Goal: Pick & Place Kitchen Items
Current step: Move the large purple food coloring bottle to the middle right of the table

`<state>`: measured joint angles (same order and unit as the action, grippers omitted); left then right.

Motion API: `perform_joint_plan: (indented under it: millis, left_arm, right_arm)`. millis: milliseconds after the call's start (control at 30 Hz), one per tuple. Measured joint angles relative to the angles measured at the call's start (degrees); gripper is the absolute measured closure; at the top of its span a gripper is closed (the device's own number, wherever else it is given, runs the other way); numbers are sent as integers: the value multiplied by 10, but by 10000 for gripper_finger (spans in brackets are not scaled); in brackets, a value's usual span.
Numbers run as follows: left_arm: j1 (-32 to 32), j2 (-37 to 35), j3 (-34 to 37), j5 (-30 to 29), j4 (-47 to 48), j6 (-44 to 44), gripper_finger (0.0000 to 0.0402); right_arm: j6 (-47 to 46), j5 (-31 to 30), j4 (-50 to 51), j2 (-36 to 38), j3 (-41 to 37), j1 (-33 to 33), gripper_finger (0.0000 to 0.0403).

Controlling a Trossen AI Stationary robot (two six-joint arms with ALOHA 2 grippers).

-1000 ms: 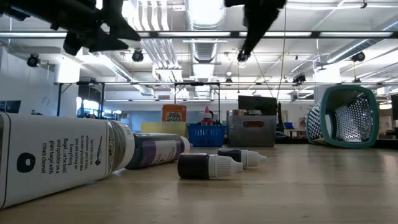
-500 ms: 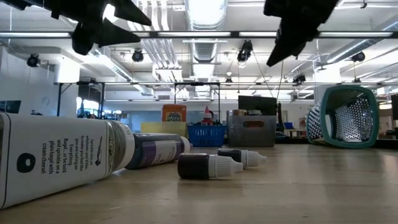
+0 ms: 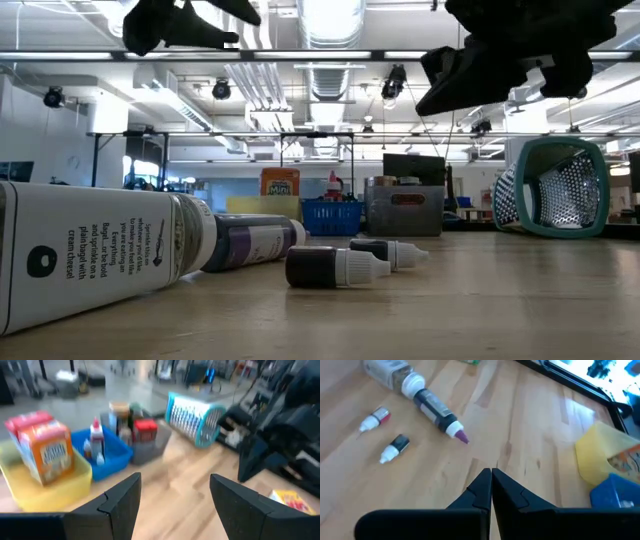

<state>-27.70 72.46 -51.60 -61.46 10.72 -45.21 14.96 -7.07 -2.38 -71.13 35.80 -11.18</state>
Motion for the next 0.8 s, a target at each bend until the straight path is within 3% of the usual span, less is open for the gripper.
perform_joint_plan:
  millis: [167,267,400,567,800]
  left_arm:
    - [1,25,-30,48,92,-83,159]
    - [1,36,-31,50,103,-96,159]
    - [2,38,-25,50,119,-128,159]
    - [2,34,-25,50,166,-165,159]
    - [2,34,-25,50,184,-176,159]
  right_arm:
    - [-6,3,1,-43,36,-3,391]
    - [41,37,7,-67,68,-6,372]
    - [101,75,21,-109,116,-6,321]
    - [169,80,56,-177,180,-4,243]
    - [233,201,72,-269,238,25,171]
